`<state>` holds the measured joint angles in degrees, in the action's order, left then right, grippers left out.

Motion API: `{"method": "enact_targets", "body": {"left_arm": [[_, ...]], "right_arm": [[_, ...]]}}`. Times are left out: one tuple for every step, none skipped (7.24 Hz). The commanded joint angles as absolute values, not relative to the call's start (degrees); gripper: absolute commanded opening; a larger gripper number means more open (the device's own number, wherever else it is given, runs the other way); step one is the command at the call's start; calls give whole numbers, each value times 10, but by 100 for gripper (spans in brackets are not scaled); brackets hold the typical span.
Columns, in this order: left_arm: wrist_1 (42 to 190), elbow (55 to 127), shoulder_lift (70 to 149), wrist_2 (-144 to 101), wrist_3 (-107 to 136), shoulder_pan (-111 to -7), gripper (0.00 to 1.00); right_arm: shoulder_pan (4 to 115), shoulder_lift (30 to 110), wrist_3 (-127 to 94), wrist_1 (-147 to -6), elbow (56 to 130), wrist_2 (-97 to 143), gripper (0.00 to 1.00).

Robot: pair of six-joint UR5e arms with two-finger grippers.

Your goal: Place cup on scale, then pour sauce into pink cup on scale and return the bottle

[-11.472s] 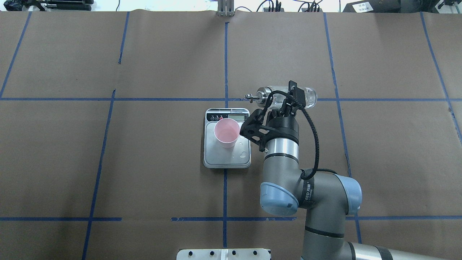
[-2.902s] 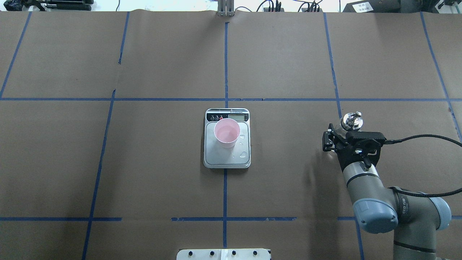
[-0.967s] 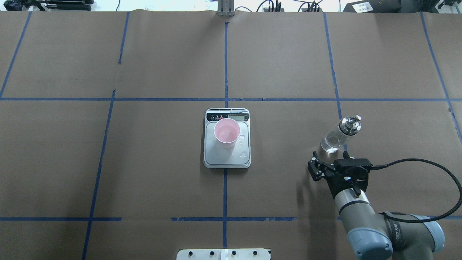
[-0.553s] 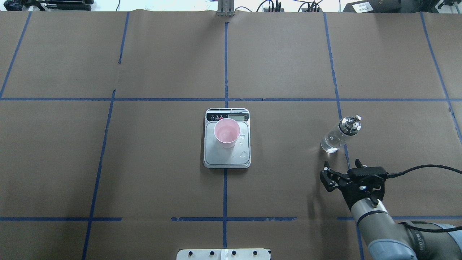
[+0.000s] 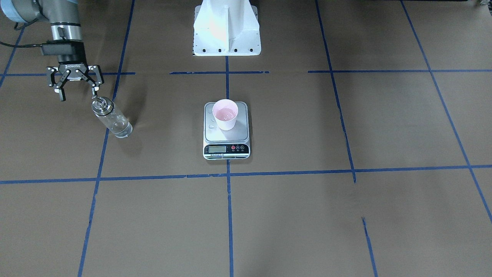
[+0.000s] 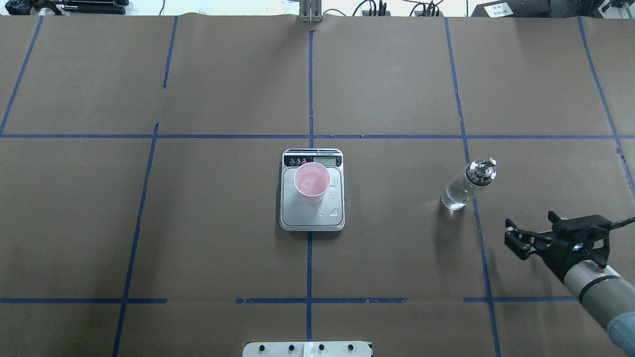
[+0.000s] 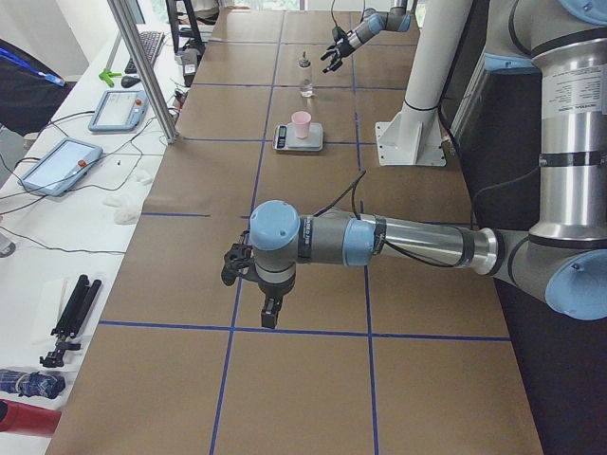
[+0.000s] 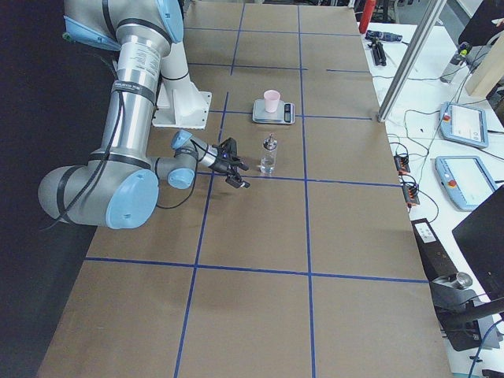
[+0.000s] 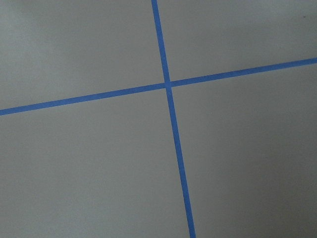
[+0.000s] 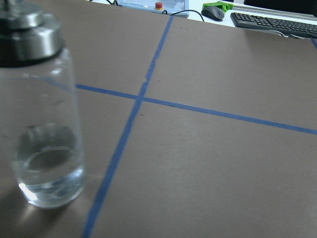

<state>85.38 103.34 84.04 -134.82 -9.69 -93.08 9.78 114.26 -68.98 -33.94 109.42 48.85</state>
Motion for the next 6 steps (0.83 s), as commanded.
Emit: {"method": "enact_targets", "body": {"left_arm": [[855, 1034, 840, -1348, -100, -931, 100], [856, 1034, 840, -1348, -100, -931, 100], [857, 1038, 841, -1348, -100, -930, 100], [856, 1044, 841, -1348, -100, -930, 100], [856, 1044, 841, -1348, -100, -930, 100], [857, 1044, 842, -1348, -100, -929, 100]], "right_arm": [[265, 1152, -543, -108, 945, 668, 100], [376, 1150, -476, -20, 869, 798, 100], [521, 1145, -408, 0, 841, 961, 100], [688, 1135, -323, -34, 839, 1145, 100], [840, 1104, -231, -141, 846, 1297, 100], [891, 1085, -176, -229, 849, 1343, 100]]}}
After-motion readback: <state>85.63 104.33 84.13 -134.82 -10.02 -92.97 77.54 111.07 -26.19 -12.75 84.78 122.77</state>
